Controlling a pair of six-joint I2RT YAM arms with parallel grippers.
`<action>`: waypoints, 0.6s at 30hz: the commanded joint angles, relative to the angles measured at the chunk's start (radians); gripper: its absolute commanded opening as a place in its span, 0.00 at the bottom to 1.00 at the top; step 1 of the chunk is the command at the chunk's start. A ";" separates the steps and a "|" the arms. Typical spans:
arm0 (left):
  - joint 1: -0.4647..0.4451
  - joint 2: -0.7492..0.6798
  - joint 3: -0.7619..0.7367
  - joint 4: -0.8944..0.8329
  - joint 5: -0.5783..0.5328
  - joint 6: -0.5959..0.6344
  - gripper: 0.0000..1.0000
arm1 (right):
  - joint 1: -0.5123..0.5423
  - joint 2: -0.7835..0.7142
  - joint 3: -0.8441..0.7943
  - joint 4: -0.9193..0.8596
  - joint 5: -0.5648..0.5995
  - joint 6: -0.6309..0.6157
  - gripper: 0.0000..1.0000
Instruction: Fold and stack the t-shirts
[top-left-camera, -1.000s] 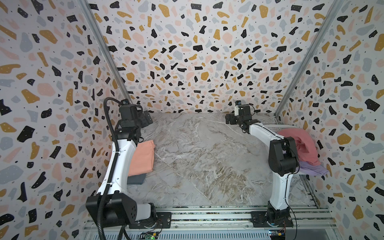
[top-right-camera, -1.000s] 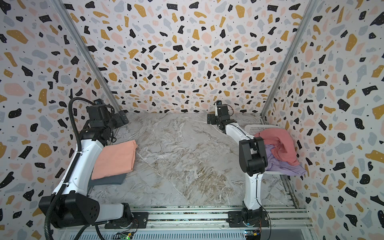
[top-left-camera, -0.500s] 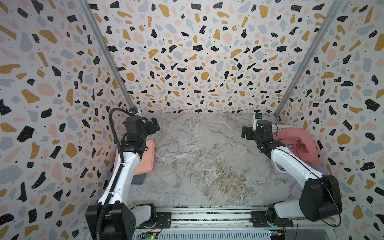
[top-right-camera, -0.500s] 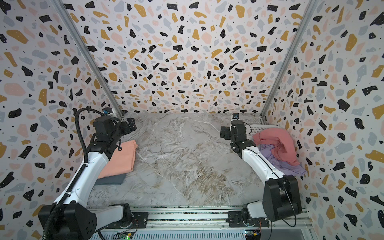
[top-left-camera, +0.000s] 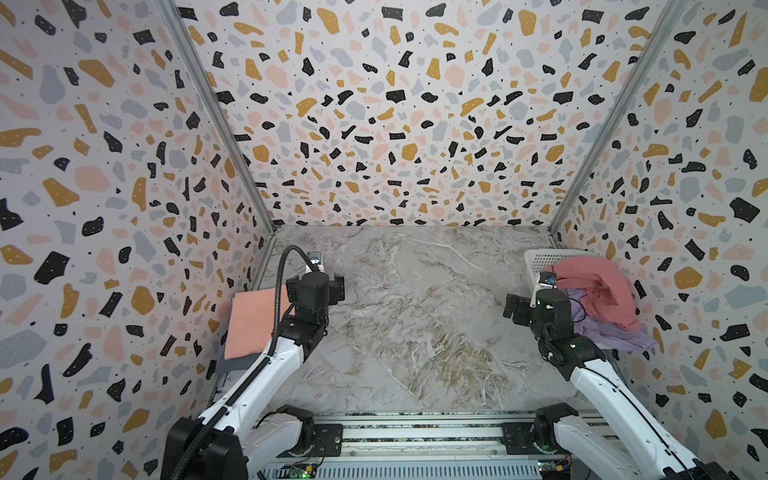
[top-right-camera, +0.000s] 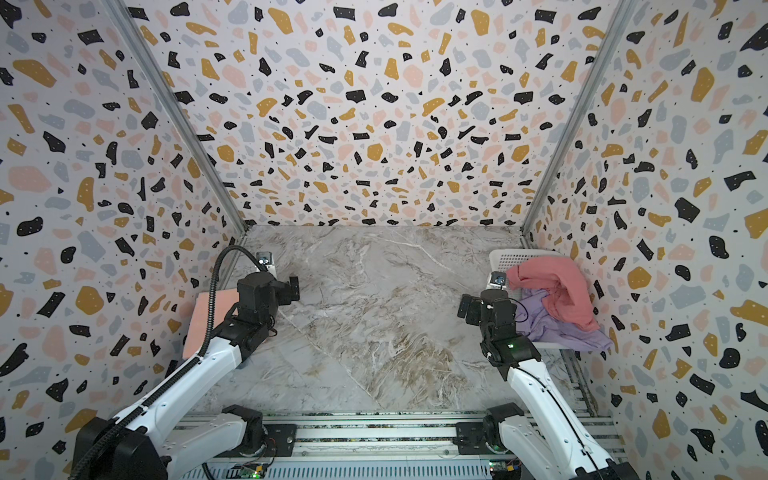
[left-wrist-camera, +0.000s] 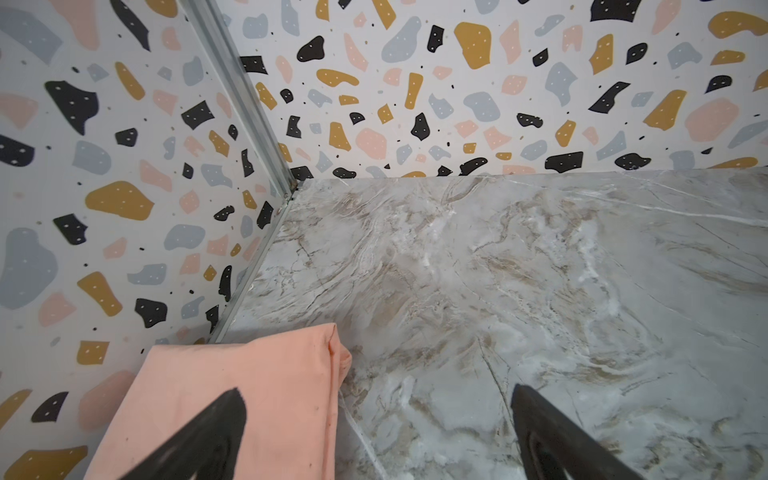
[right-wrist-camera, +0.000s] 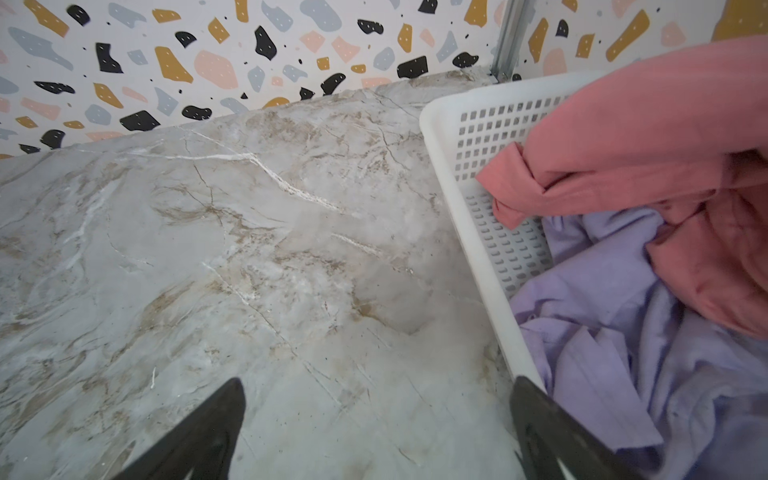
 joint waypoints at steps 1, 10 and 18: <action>-0.005 -0.056 -0.101 0.278 -0.128 0.039 1.00 | -0.003 0.023 -0.018 0.039 0.083 -0.006 0.99; 0.001 -0.041 -0.370 0.607 -0.186 0.074 1.00 | -0.045 0.128 -0.085 0.292 0.156 -0.121 0.99; 0.075 0.149 -0.458 0.886 -0.286 -0.016 1.00 | -0.080 0.113 -0.190 0.479 0.148 -0.136 0.99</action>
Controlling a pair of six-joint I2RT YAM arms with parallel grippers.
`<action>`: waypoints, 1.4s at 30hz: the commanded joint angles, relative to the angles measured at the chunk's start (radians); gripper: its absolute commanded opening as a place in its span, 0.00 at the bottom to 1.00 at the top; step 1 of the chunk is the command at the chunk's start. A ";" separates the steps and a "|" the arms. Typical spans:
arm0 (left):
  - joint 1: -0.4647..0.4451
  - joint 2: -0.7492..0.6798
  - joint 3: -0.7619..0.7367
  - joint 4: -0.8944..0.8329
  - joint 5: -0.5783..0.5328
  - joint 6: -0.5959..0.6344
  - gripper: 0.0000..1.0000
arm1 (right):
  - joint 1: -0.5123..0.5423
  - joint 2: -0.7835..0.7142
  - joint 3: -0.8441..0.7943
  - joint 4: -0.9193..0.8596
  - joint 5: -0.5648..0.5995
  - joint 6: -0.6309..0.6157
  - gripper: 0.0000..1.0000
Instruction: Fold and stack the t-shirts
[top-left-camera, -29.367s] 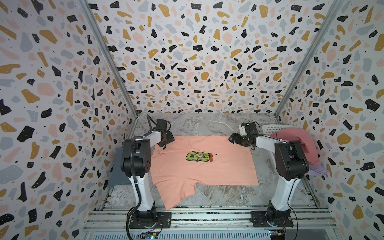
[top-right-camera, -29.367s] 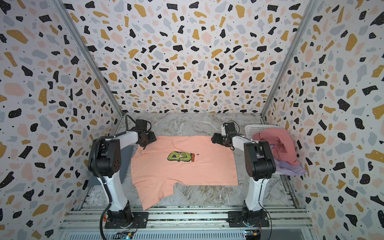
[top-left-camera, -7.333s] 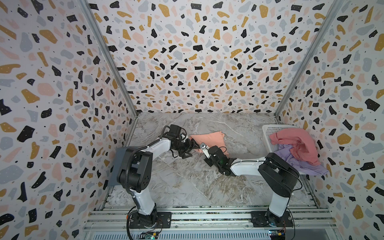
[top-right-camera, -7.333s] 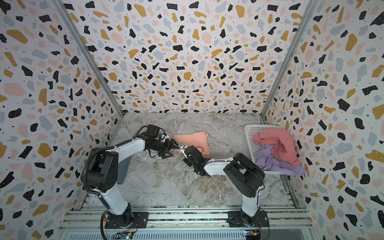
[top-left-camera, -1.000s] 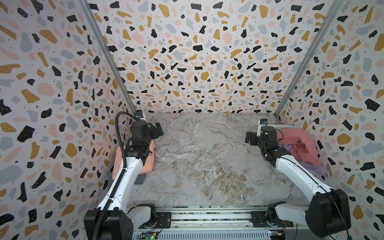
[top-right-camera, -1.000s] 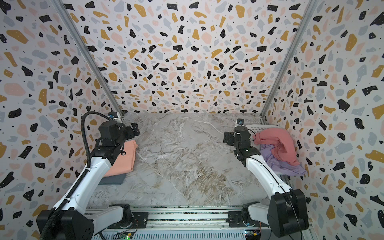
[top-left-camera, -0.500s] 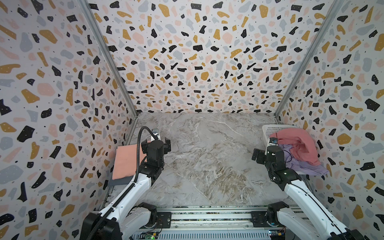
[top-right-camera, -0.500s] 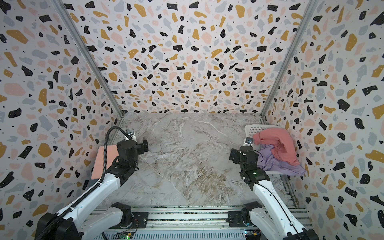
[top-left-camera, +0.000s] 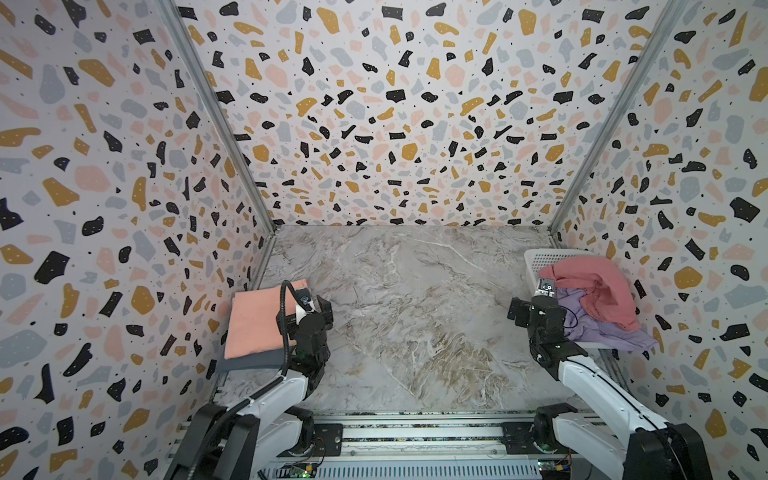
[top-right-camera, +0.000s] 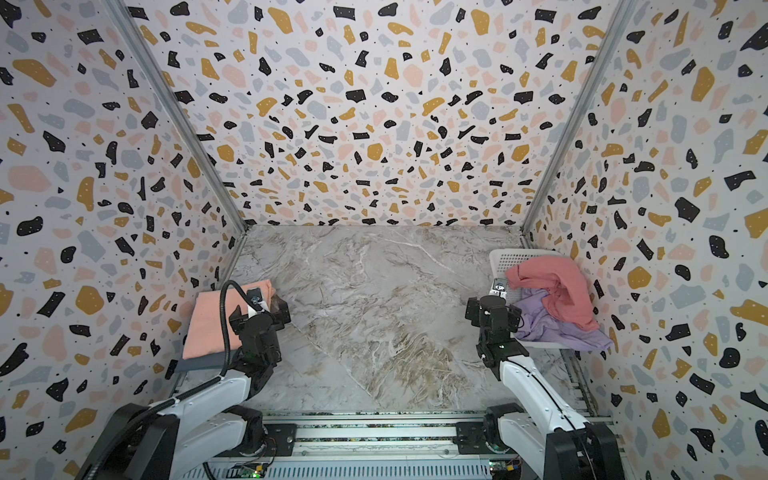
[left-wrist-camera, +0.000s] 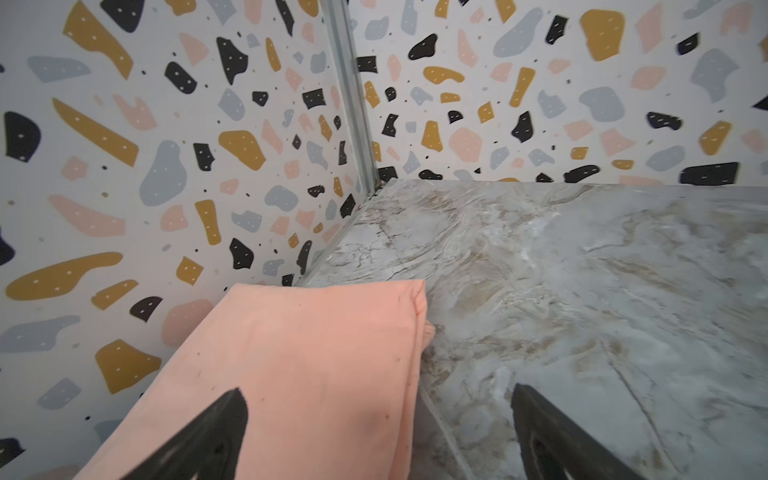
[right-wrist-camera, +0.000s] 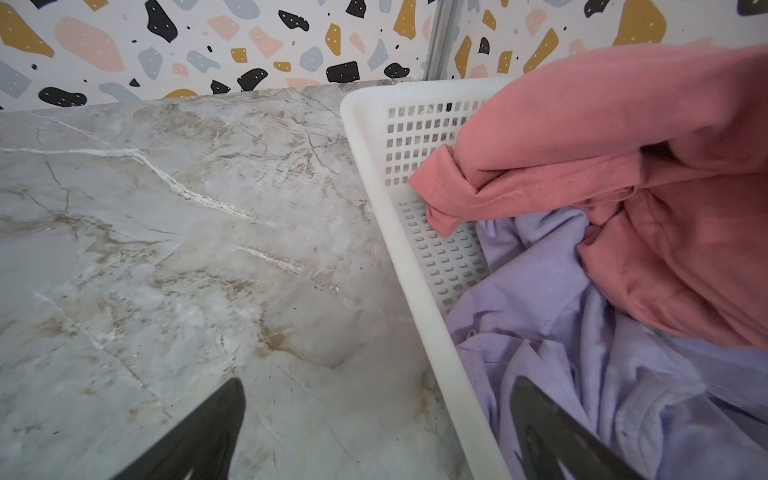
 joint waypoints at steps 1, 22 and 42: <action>0.036 0.087 -0.021 0.239 -0.068 -0.055 1.00 | -0.018 -0.023 -0.013 0.093 0.015 -0.011 0.99; 0.129 0.328 -0.006 0.450 0.001 -0.045 1.00 | -0.170 -0.051 -0.241 0.443 -0.121 -0.062 0.99; 0.129 0.328 -0.003 0.444 0.000 -0.048 1.00 | -0.165 0.420 -0.170 0.934 -0.372 -0.144 0.99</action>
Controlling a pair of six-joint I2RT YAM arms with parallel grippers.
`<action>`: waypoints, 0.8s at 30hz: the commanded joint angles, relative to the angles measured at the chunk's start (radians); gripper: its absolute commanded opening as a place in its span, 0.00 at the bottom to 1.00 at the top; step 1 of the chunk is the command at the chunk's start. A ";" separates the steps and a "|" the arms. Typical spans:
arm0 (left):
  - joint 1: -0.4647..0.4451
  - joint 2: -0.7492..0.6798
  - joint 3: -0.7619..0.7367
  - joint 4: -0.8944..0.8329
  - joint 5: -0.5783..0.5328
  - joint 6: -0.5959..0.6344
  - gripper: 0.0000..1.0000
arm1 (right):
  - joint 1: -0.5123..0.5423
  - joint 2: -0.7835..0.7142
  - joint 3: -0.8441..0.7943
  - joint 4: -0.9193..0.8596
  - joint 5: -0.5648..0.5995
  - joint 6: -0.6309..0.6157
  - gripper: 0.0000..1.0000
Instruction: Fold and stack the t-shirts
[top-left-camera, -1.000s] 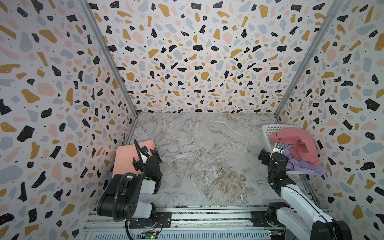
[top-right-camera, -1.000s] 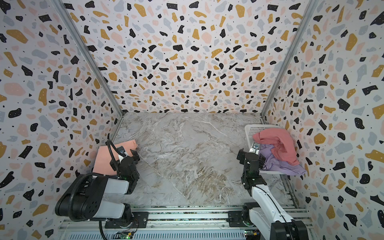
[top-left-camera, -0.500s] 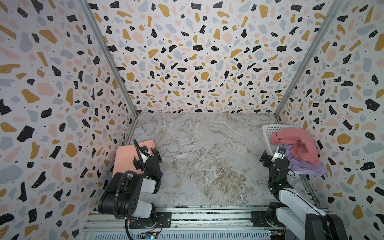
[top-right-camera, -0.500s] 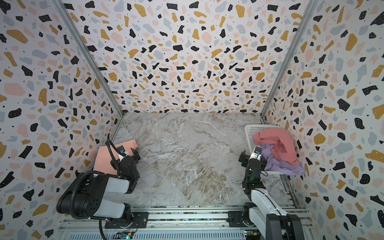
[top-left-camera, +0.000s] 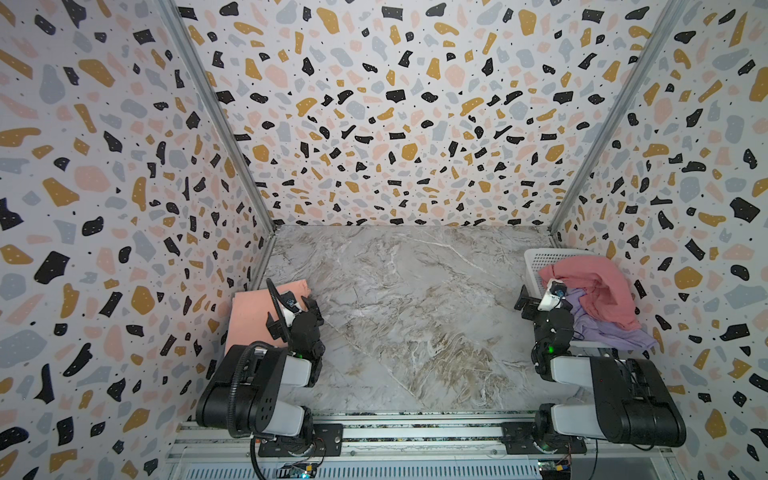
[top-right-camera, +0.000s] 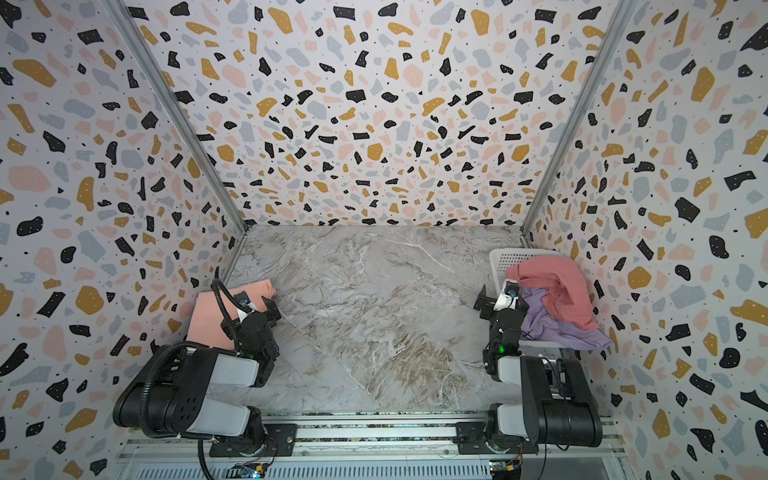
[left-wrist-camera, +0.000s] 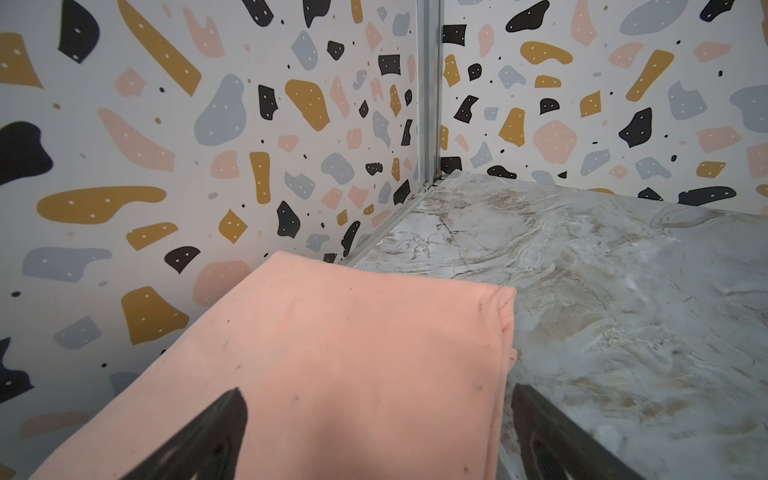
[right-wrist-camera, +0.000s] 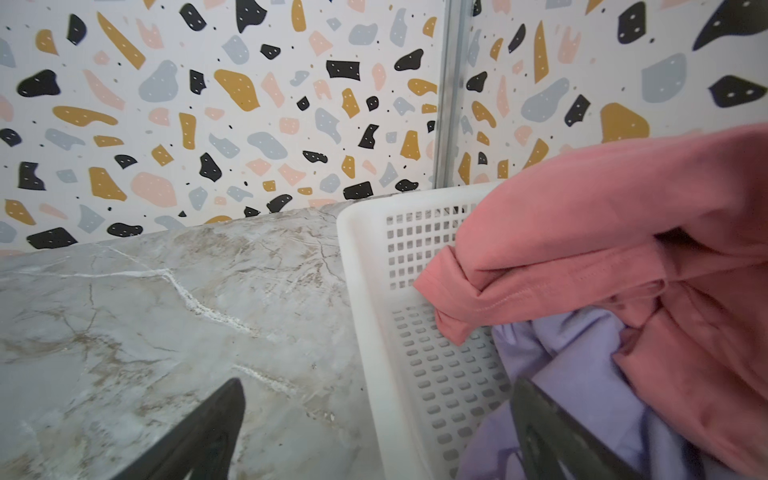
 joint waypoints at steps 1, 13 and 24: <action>-0.001 0.007 0.022 0.062 -0.006 -0.006 0.99 | 0.045 0.047 0.020 -0.030 -0.084 -0.057 0.99; -0.001 0.011 0.027 0.057 -0.009 -0.006 1.00 | 0.106 0.138 -0.004 0.103 -0.011 -0.101 0.99; -0.001 0.017 0.034 0.049 -0.012 -0.007 1.00 | 0.091 0.137 -0.002 0.095 -0.033 -0.093 0.99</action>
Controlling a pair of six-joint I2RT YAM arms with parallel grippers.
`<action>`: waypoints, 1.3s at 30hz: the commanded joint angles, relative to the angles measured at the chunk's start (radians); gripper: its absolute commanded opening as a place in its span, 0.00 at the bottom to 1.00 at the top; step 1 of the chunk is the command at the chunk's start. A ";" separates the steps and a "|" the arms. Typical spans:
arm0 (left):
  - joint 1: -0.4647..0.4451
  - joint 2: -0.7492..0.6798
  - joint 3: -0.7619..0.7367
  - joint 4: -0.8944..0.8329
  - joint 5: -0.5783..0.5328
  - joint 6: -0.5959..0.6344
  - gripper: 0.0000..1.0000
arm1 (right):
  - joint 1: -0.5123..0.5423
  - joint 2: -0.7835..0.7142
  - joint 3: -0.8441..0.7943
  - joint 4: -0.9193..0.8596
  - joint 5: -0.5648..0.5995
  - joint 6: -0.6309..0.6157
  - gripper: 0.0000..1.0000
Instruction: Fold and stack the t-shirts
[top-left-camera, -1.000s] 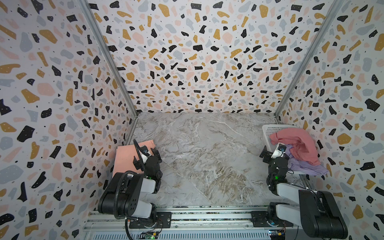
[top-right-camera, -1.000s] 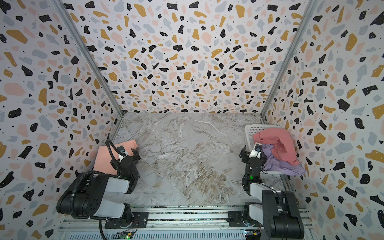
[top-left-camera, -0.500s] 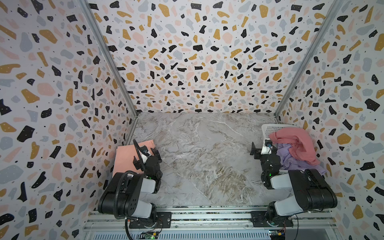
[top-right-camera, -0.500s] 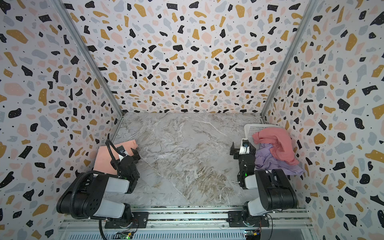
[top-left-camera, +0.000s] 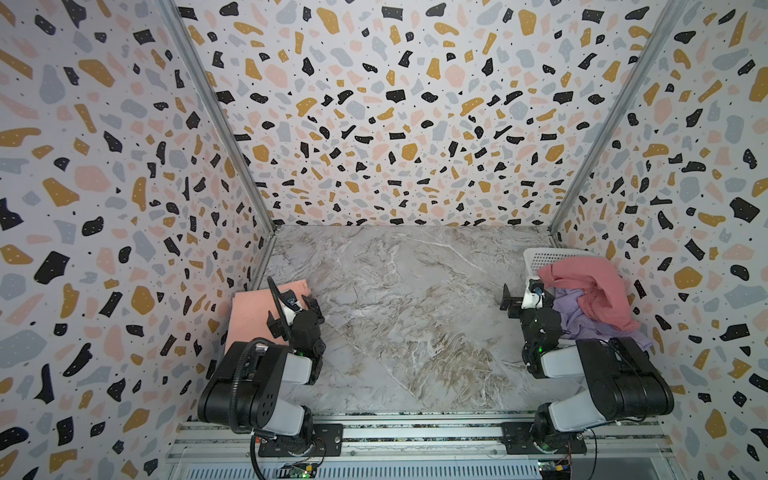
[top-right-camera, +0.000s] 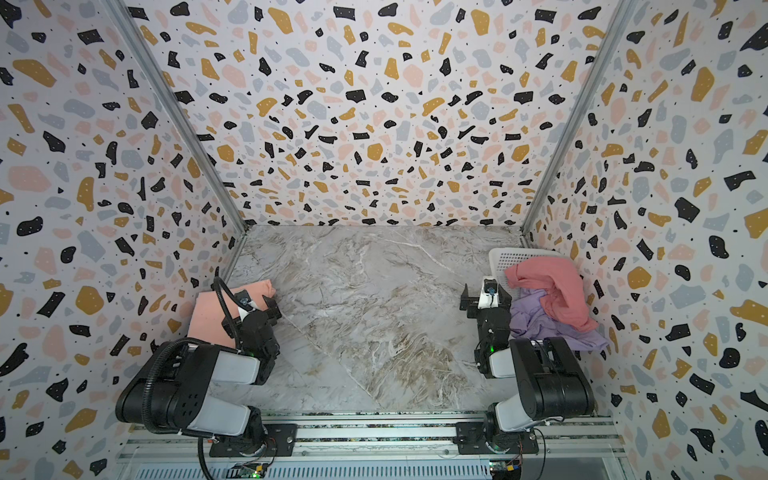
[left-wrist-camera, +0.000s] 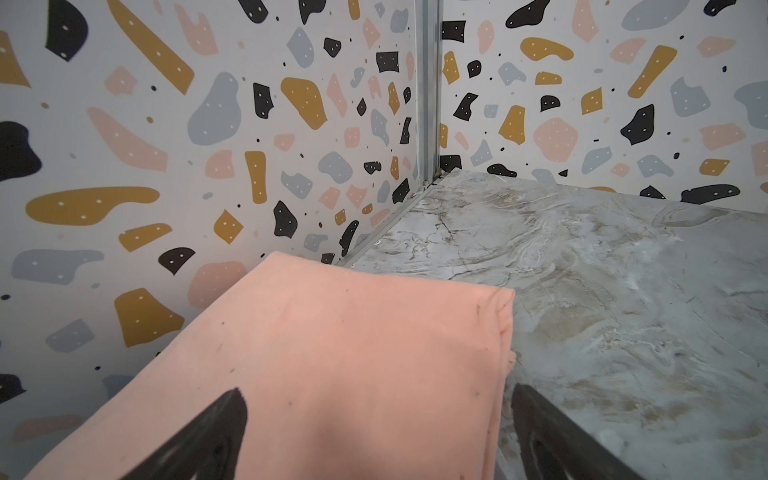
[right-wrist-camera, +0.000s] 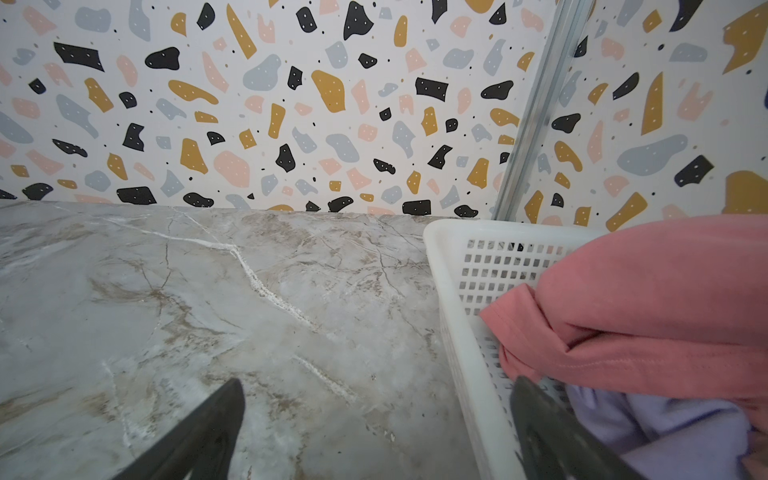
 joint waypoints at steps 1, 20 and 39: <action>-0.002 -0.007 0.014 0.054 -0.011 -0.007 1.00 | -0.002 0.008 -0.006 -0.070 -0.011 0.024 0.99; -0.007 -0.026 0.002 0.056 -0.014 -0.006 1.00 | 0.011 -0.002 -0.023 -0.049 0.009 0.014 0.99; -0.007 -0.023 0.000 0.062 -0.015 -0.005 1.00 | 0.018 0.004 -0.019 -0.051 0.019 0.009 0.99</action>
